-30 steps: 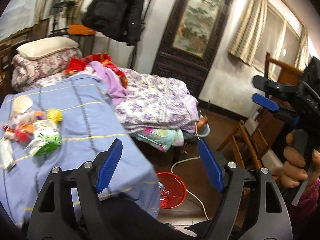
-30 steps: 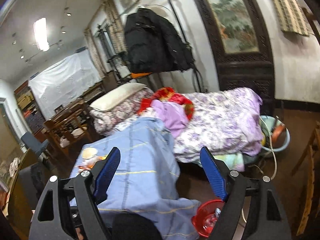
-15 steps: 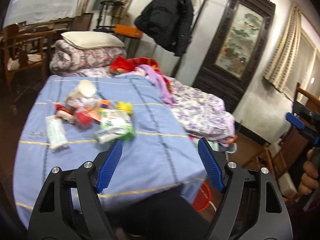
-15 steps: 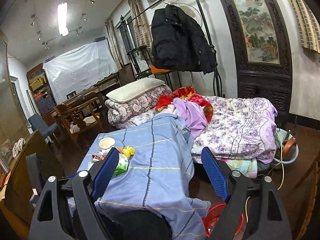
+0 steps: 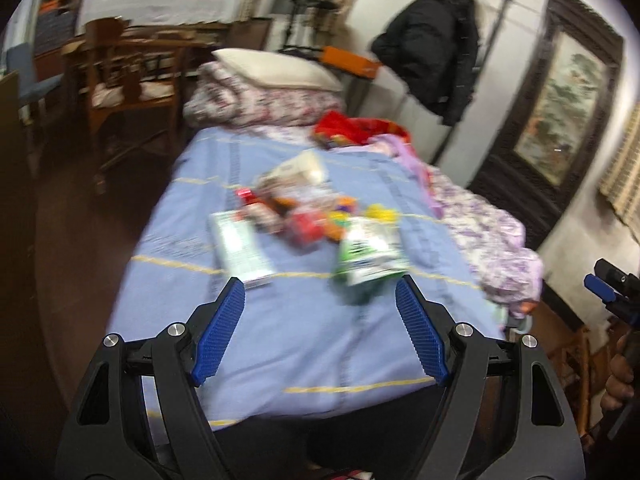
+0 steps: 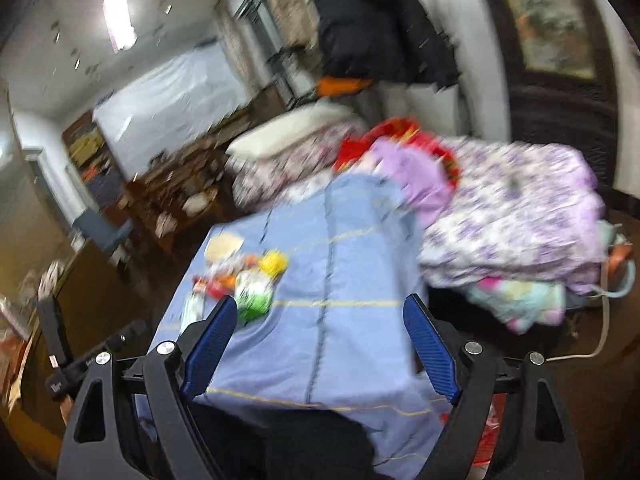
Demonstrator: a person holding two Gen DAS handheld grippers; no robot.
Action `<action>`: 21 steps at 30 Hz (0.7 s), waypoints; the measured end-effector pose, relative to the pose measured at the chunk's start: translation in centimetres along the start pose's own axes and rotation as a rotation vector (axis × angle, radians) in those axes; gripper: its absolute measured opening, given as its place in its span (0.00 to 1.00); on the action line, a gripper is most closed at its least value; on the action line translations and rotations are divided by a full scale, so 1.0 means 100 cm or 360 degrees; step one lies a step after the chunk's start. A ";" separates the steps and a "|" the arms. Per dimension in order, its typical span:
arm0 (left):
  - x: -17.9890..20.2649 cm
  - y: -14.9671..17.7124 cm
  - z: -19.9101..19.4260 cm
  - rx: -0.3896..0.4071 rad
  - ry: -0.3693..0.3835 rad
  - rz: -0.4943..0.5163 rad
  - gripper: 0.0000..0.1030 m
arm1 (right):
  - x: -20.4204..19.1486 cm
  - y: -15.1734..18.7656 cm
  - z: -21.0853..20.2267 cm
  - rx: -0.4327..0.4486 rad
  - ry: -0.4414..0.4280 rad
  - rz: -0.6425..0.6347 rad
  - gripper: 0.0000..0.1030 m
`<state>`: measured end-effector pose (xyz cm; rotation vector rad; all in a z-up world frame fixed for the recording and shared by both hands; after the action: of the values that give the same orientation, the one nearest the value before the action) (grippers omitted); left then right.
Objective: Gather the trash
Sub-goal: 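Move both empty tools back over the remaining trash on the bed, then grasp the white medicine box with the left tool while the right tool grasps the green tea carton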
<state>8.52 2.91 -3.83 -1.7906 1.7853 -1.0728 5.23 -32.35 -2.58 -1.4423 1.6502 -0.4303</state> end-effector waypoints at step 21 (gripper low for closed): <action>-0.039 -0.013 0.138 -0.0305 -0.0198 -0.0109 0.70 | -0.049 0.005 0.125 -0.0304 -0.0182 -0.0179 0.81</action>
<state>20.02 3.52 -12.49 -1.9969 1.8153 -0.8184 14.39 -24.23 -8.05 -1.6751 1.5572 -0.2521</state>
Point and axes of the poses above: each gripper's, at about its wrist camera, not at the fingertips, and z roughly the way its jaws point, x to its right, y to its underside, the point moved 1 cm from there along z, roughly the way its jaws point, and after that the axes turned 3 degrees about -y, right-handed, at the moved point
